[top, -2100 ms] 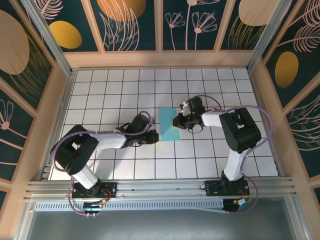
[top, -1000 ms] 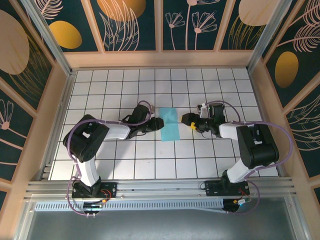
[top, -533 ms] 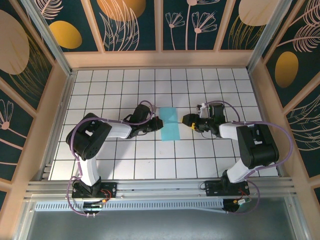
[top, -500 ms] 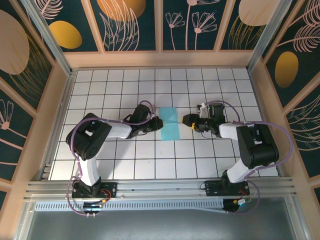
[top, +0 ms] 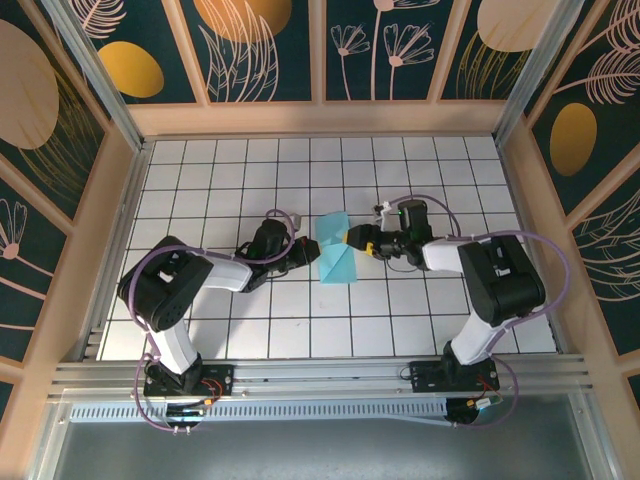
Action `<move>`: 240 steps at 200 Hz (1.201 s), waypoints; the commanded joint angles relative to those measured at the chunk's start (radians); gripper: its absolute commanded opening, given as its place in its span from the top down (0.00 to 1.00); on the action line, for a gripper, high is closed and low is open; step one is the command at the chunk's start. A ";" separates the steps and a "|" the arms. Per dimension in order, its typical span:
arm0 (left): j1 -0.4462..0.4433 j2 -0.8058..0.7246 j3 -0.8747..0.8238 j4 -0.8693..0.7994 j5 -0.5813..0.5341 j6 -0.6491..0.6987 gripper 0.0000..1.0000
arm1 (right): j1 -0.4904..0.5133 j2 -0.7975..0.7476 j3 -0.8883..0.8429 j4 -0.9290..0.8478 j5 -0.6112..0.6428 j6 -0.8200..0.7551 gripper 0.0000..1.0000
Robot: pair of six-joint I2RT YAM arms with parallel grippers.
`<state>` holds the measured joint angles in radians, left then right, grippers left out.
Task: Fold a paper plane with a square sheet of paper (fold left side to right side)
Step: Turn over the paper at the center of the table.
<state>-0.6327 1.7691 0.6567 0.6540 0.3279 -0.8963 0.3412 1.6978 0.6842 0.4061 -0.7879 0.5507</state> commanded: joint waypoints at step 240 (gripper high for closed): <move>0.008 -0.113 -0.050 0.015 -0.090 -0.002 0.66 | 0.096 0.068 0.147 -0.066 0.153 -0.051 1.00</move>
<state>-0.6331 1.7451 0.6228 0.6834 0.2810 -0.9108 0.4339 1.8130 0.7990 0.3580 -0.6548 0.5285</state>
